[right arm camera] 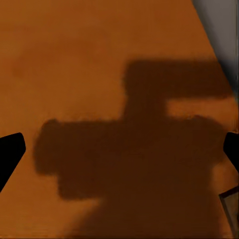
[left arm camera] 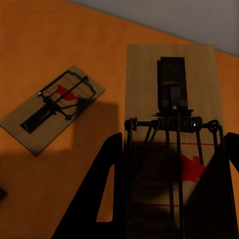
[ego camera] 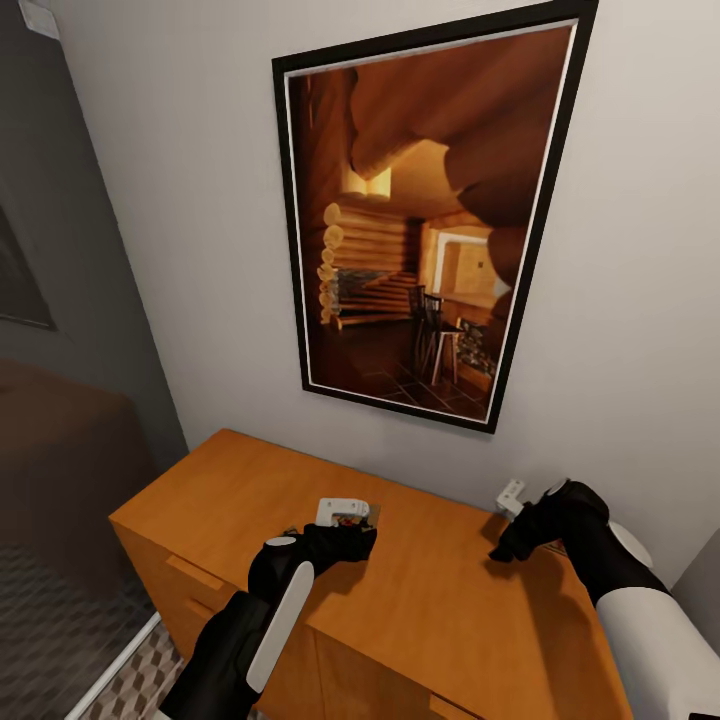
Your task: Take the four mousetraps from the cabinet in the bathroom and place them on the bathroom floor. Make sure all four end up on the same floor surface, and ensure that at least two of them are either under or directly next to the same bathroom sink.
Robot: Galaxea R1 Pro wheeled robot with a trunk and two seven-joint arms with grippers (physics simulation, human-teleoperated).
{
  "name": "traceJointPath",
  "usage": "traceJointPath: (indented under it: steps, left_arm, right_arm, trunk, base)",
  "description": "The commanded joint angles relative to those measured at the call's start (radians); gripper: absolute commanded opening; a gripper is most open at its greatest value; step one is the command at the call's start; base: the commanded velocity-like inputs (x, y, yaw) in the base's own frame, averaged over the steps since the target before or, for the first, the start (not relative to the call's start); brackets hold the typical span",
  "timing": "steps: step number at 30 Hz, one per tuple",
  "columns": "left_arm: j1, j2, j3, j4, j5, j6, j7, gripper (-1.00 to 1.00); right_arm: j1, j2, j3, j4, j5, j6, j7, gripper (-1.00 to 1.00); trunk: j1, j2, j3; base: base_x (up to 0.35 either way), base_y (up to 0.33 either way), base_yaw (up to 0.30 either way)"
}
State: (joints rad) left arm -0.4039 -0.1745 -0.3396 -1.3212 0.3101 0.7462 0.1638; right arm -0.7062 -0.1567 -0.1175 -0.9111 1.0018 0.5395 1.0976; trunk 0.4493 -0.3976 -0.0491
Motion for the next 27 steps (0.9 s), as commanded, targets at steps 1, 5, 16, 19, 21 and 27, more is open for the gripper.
traceJointPath:
  steps: [1,5,16,19,21,27]
  left_arm:
    - [-0.001,0.000,-0.001,-0.001,0.009,0.004,0.010,-1.00]
    - [-0.001,0.000,-0.001,-0.001,0.009,0.004,0.010,-1.00]
    - [-0.001,0.000,0.000,0.000,0.009,0.004,0.010,-1.00]
    - [-0.001,0.000,0.000,0.000,0.009,0.004,0.010,-1.00]
    - [-0.001,0.000,0.000,0.000,0.009,0.004,0.010,-1.00]
    - [-0.001,0.000,0.000,0.000,0.009,0.004,0.010,-1.00]
  right_arm:
    - [-0.001,0.000,-0.001,-0.001,0.011,0.005,0.007,1.00]
    - [-0.001,0.000,-0.003,0.001,0.027,0.006,0.006,1.00]
    - [-0.001,-0.016,-0.051,0.001,0.061,0.005,0.009,1.00]
    - [-0.001,-0.027,-0.070,0.000,0.068,-0.002,0.011,1.00]
    - [-0.001,-0.031,-0.083,0.000,0.072,-0.005,0.010,1.00]
    - [-0.001,-0.034,-0.098,0.000,0.074,-0.010,0.009,1.00]
  trunk:
    - [0.001,-0.002,-0.002]
    - [0.001,-0.002,-0.002]
    - [0.001,-0.002,-0.002]
    - [0.001,-0.002,-0.002]
    - [0.001,-0.002,-0.002]
    - [0.001,-0.002,-0.002]
  base:
    - [0.000,0.000,0.000]
    - [0.000,0.000,0.000]
    - [0.000,0.000,0.000]
    - [0.000,0.000,0.000]
    - [0.000,0.000,0.000]
    - [0.000,0.000,0.000]
